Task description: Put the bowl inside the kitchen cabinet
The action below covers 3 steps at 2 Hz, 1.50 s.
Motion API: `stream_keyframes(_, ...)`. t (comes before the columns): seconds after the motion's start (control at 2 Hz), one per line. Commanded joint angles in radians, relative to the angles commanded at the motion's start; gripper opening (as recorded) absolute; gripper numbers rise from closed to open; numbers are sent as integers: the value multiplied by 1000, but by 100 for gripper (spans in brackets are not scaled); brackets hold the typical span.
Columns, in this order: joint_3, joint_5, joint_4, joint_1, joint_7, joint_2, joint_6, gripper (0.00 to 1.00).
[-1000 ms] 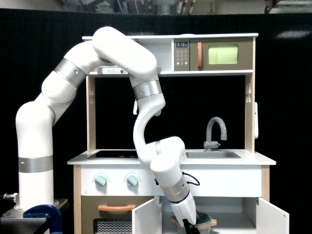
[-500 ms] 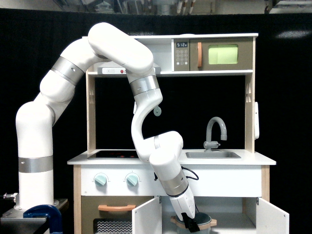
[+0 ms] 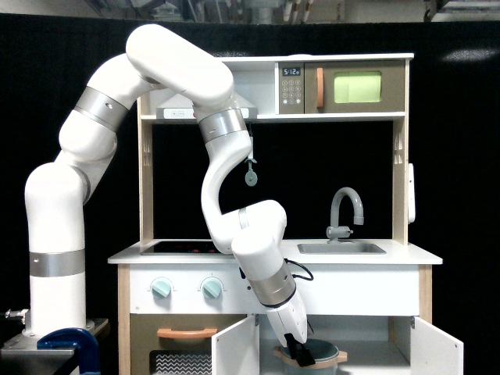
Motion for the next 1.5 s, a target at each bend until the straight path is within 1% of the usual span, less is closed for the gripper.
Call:
stream_keyframes(0.5, -123, -423, -217, -125, 198, -345, 63, 100)
stream_keyframes(1.0, -271, -1020, -389, -345, 471, -772, 225, 100)
stream_keyframes(1.5, -233, -1014, -396, -307, 545, -807, 203, 100)
